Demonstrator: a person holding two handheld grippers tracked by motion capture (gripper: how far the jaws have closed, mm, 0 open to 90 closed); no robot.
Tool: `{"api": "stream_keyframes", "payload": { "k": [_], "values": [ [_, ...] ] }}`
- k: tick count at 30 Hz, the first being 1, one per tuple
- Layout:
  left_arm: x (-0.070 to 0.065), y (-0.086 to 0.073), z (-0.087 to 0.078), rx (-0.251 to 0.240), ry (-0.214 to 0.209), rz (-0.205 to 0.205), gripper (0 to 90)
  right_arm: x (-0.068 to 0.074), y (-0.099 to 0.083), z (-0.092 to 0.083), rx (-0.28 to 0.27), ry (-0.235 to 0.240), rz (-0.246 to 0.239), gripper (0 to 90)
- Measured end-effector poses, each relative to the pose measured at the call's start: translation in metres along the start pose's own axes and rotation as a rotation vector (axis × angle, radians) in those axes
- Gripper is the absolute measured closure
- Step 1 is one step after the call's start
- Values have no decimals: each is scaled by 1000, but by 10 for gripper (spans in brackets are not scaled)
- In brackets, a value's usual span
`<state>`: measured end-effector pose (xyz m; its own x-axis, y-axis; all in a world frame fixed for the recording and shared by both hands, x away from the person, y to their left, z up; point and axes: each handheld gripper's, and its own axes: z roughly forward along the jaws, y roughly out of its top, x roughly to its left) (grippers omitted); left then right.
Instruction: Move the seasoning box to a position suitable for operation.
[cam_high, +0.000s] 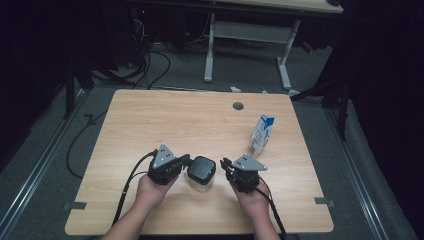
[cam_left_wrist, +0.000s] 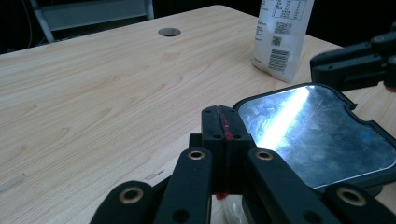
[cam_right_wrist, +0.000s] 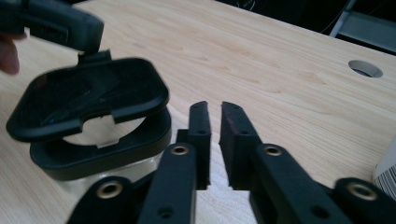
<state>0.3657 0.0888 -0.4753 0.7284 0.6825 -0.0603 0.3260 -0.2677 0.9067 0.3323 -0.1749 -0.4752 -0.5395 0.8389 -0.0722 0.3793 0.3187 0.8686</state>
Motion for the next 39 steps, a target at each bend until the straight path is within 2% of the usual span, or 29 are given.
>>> {"api": "stream_keyframes", "payload": {
  "k": [2,9,20,33,39],
  "values": [
    [0,0,0,-1,0,-5,900,3,-1,0,4,17,-6,893],
    [0,0,0,5,2,-7,900,10,-9,1,18,71,-26,899],
    [1,1,1,11,9,-9,900,9,-6,-10,-33,87,-25,899],
    [-1,1,0,14,19,-13,900,18,-1,-9,-47,113,-50,899],
    [-3,-7,-16,-7,25,-29,900,21,4,-11,-73,127,-61,899]
  ]
}}
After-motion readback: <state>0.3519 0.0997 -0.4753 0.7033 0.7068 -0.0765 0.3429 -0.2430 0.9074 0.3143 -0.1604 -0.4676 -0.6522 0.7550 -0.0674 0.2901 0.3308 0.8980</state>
